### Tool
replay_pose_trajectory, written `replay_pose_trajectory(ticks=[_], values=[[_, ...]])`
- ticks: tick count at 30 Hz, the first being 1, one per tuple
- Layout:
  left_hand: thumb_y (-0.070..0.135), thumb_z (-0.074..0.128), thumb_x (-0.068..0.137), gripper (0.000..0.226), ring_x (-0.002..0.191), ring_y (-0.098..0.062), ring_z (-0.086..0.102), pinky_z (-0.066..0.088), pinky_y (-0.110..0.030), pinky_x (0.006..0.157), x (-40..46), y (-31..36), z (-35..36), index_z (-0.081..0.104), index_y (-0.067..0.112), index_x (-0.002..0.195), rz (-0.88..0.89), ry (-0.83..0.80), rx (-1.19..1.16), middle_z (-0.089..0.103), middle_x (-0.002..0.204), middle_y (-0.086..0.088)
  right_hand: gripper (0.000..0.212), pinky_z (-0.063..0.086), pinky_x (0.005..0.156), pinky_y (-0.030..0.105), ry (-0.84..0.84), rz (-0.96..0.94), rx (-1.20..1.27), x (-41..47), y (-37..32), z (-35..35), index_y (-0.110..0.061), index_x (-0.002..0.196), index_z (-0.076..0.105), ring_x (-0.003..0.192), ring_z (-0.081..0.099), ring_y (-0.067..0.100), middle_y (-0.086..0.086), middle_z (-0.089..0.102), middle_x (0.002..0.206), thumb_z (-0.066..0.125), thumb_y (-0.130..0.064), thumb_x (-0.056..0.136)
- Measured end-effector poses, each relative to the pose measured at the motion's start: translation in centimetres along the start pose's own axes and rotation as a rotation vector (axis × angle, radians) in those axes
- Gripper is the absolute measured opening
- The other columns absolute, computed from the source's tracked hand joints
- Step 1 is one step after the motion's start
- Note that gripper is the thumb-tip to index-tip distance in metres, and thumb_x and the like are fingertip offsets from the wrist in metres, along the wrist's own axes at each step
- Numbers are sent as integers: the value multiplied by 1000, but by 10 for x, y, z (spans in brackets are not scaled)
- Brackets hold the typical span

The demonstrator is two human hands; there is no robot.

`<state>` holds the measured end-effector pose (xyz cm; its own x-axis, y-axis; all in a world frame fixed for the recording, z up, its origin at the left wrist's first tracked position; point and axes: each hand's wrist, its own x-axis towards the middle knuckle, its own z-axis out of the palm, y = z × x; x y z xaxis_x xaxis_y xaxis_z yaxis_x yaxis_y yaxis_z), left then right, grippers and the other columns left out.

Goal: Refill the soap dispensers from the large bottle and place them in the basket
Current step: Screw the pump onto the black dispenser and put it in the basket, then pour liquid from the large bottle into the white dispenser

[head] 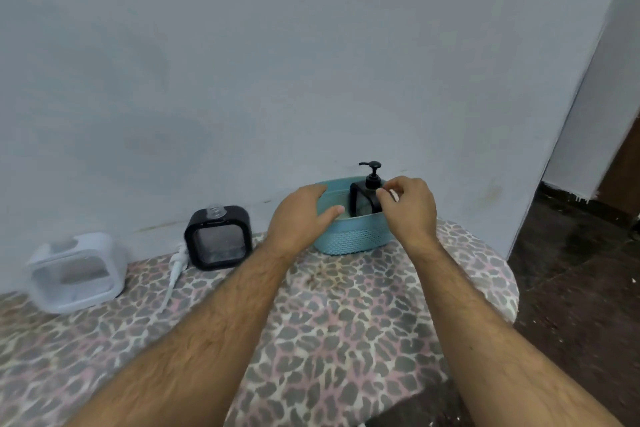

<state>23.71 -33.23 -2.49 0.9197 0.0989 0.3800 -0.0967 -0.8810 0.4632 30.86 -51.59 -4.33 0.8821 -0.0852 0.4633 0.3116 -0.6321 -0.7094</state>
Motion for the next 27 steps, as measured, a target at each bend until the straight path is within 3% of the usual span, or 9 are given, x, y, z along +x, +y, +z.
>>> replay_pose_trajectory(ticks=[3, 8, 12, 17, 27], values=[[51, 59, 93, 65, 136, -18, 44, 34, -32, 109, -42, -15, -20, 45, 16, 146, -31, -16, 31, 48, 150, -2, 34, 55, 79, 34, -89, -88, -44, -27, -17, 2, -19, 107, 72, 94, 65, 17, 2, 69, 104, 70, -45, 84], [54, 58, 92, 67, 139, -18, 41, 35, -34, 112, -121, -40, -49, 43, 19, 147, -100, -38, 99, 42, 153, -2, 60, 44, 103, 40, -317, -168, -83, -89, -49, 3, -15, 131, 62, 127, 51, 24, 7, 57, 135, 73, -50, 84], [58, 54, 93, 74, 146, -16, 31, 28, -35, 117, -177, -56, -73, 35, 20, 153, -183, -53, 147, 30, 160, 1, 63, 41, 106, 39, -422, -218, -87, -146, -78, 2, -18, 135, 59, 128, 48, 25, 6, 55, 137, 73, -51, 83], [58, 55, 92, 73, 144, -17, 34, 29, -35, 116, -244, -68, -104, 36, 19, 152, -223, -17, 163, 35, 158, -2, 65, 37, 110, 39, -542, -291, -93, -212, -113, 7, -21, 141, 52, 135, 42, 24, 4, 48, 146, 70, -51, 86], [54, 58, 92, 75, 146, -20, 31, 27, -36, 118, -344, -115, -154, 33, 18, 152, -382, -5, 185, 33, 159, -5, 64, 40, 108, 39, -715, -418, -89, -307, -164, 37, -20, 141, 51, 132, 43, 23, 4, 50, 143, 70, -46, 86]])
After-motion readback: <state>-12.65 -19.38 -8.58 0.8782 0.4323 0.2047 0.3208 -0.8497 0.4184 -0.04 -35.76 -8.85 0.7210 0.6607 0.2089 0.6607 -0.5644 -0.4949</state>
